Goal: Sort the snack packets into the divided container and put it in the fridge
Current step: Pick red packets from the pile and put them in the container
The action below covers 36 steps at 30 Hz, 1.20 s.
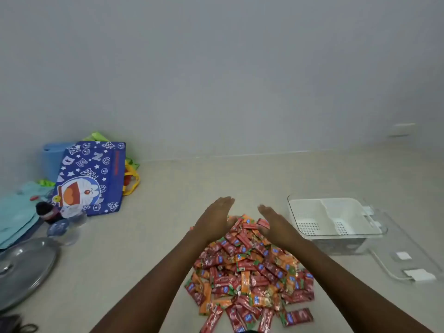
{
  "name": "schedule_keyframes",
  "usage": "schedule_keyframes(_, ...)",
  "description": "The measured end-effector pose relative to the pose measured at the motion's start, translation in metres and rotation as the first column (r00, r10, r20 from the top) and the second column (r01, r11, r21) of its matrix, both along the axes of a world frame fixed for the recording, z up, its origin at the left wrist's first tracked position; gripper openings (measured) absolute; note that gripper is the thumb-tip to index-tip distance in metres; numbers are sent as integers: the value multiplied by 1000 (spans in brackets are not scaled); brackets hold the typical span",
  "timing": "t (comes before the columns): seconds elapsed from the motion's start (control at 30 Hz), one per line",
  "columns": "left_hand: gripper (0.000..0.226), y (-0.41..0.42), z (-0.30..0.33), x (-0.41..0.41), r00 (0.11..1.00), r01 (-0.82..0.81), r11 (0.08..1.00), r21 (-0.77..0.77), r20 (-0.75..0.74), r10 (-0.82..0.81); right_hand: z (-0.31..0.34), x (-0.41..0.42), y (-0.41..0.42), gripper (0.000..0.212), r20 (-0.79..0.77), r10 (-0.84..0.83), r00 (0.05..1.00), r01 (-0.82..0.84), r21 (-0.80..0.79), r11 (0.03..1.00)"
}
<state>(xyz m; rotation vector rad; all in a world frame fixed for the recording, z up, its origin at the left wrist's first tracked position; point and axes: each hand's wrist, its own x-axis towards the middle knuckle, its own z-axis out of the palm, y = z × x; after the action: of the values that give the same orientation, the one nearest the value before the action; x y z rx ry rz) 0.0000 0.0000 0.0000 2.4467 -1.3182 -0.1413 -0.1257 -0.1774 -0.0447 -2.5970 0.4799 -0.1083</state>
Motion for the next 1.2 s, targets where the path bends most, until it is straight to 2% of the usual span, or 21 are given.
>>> schedule_keyframes(0.2, 55, 34, -78, -34, 973, -51, 993, 105, -220, 73, -65, -33, 37, 57, -154, -36, 987, 58, 136, 989)
schedule_keyframes(0.4, 43, 52, -119, -45, 918, -182, 982, 52, -347, 189, -84, -31, 62, 33, -153, 47, 987, -24, 147, 989)
schedule_keyframes(0.47, 38, 60, -128, -47, 902, -223, 974, 28, -373, 218, -92, -27, 67, 36, -161, 70, 985, -45, 156, 987)
schedule_keyframes(0.63, 32, 80, -150, -56, 895, -265, 964, 19, -367, 253, -113, -28, 74, 45, -190, 108, 976, -91, 93, 991)
schedule_keyframes(0.73, 31, 85, -158, -60, 899, -251, 968, 10, -368, 237, -121, -31, 72, 28, -183, 17, 983, -2, 81, 997)
schedule_keyframes(0.83, 31, 81, -161, -61, 924, -194, 981, 1, -335, 184, -122, -39, 72, 22, -71, -143, 987, 153, 180, 972)
schedule_keyframes(0.97, 37, 72, -166, -62, 952, -137, 989, 49, -268, 145, -106, -61, 72, 17, -72, -351, 934, 330, 552, 765)
schedule_keyframes(1.1, 42, 67, -177, -61, 959, -173, 979, 107, -210, 193, -112, -82, 66, 24, -171, -362, 916, 389, 594, 704)
schedule_keyframes(1.2, 39, 65, -177, -59, 959, -188, 980, 67, -202, 198, -123, -92, 64, 29, -220, -358, 907, 420, 517, 746)
